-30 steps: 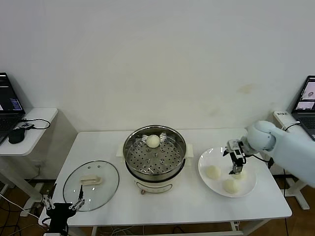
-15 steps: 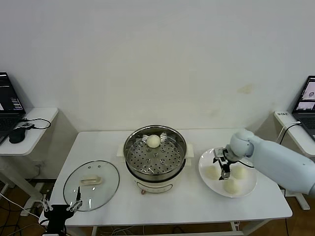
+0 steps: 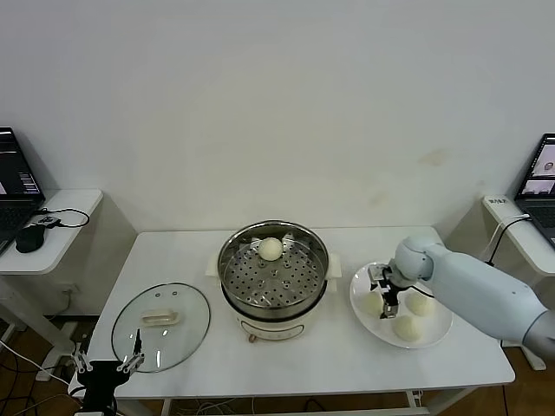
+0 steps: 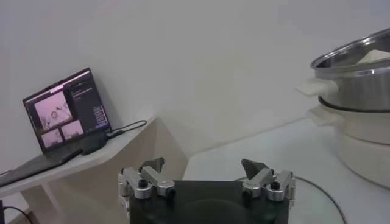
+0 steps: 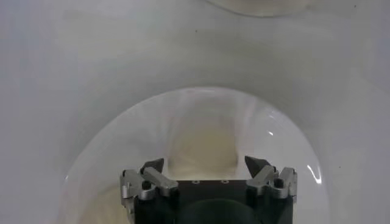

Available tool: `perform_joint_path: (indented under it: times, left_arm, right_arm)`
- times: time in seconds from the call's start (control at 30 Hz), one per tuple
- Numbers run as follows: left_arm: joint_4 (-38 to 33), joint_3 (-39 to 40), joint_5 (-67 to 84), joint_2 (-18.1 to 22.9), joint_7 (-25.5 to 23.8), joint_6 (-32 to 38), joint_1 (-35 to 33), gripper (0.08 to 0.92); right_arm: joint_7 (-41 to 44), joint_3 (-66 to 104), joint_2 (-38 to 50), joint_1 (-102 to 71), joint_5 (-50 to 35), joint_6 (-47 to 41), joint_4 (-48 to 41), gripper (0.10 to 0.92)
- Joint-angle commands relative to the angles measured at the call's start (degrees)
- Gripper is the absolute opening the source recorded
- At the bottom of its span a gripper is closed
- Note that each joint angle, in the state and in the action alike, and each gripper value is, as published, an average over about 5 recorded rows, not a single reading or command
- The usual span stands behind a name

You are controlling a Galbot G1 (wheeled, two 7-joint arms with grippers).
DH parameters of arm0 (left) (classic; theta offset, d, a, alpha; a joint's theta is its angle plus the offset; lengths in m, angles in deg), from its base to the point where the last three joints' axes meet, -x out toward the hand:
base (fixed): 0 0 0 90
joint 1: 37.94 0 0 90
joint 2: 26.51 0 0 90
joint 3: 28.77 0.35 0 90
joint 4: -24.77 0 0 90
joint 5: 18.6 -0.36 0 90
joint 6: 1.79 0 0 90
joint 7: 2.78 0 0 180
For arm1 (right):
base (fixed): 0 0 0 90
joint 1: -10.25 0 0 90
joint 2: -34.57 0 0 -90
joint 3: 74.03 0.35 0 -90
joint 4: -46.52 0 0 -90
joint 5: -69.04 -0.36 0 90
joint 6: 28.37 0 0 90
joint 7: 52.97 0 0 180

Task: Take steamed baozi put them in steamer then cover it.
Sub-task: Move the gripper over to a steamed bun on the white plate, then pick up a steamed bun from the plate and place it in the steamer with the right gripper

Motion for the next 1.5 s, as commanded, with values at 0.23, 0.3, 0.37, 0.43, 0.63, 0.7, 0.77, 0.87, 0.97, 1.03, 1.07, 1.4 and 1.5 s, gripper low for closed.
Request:
perform_joint_path:
  times: [0.23, 0.3, 0.37, 0.43, 0.63, 0.7, 0.77, 0.87, 0.97, 1.03, 1.07, 1.4, 1.5]
  left_arm:
    - [-0.3, 0.0, -0.1, 0.1, 0.1, 0.0, -0.1, 0.823]
    - [-0.4, -0.1, -0.1, 0.2, 0.1, 0.0, -0.2, 0.823]
    - [-0.6, -0.1, -0.1, 0.1, 0.1, 0.0, -0.3, 0.823]
    - [-0.7, -0.1, -0.1, 0.1, 0.1, 0.0, -0.4, 0.823]
    - [-1.0, 0.1, 0.0, -0.1, 0.1, 0.0, -0.3, 0.823]
    - [-1.2, 0.3, 0.0, -0.2, 0.1, 0.0, -0.3, 0.823]
    - [-1.5, 0.4, 0.0, -0.3, 0.0, -0.1, -0.3, 0.823]
    - [-1.8, 0.6, 0.0, -0.5, 0.0, -0.1, -0.2, 0.823]
    - [-1.8, 0.9, 0.1, -0.8, 0.0, -0.2, 0.0, 0.823]
    - [-1.9, 1.0, 0.1, -0.9, 0.0, -0.2, 0.2, 0.823]
    - [-1.9, 1.1, 0.1, -0.9, 0.0, -0.2, 0.2, 0.823]
    - [-0.7, 0.0, 0.8, -1.1, 0.2, -0.2, 1.8, 0.823]
    - [-0.3, -0.6, 1.2, -1.0, 0.3, -0.2, 2.0, 0.823]
  right_arm:
    - [0.2, 0.6, 0.3, 0.1, 0.1, 0.4, 0.1, 0.500]
    - [0.3, 0.3, 1.1, 1.4, -0.6, 0.5, 1.0, 0.493]
    - [0.5, -0.6, 2.4, 3.9, -2.0, 0.4, 2.5, 0.495]
    - [0.6, -1.9, 3.8, 7.0, -3.6, 0.1, 4.2, 0.499]
    - [0.8, -9.0, 7.5, 20.4, -10.5, -1.4, 9.6, 0.505]
    - [0.8, -12.6, 7.9, 26.1, -14.1, -2.2, 11.4, 0.508]
    - [0.7, -16.3, 7.6, 32.2, -18.2, -3.3, 13.0, 0.509]
    - [-0.1, -20.7, 5.4, 40.0, -23.9, -5.1, 14.8, 0.509]
    - [-1.4, -24.4, 1.7, 45.2, -28.6, -7.1, 16.0, 0.509]
    - [-2.6, -25.9, -1.2, 46.9, -31.4, -8.4, 16.4, 0.509]
    - [-3.5, -26.4, -3.0, 47.4, -32.9, -9.2, 16.4, 0.509]
    - [-10.8, -24.9, -22.7, 39.3, -40.6, -14.5, 8.5, 0.523]
    - [-11.6, -24.8, -27.1, 36.2, -40.5, -14.9, 4.9, 0.533]
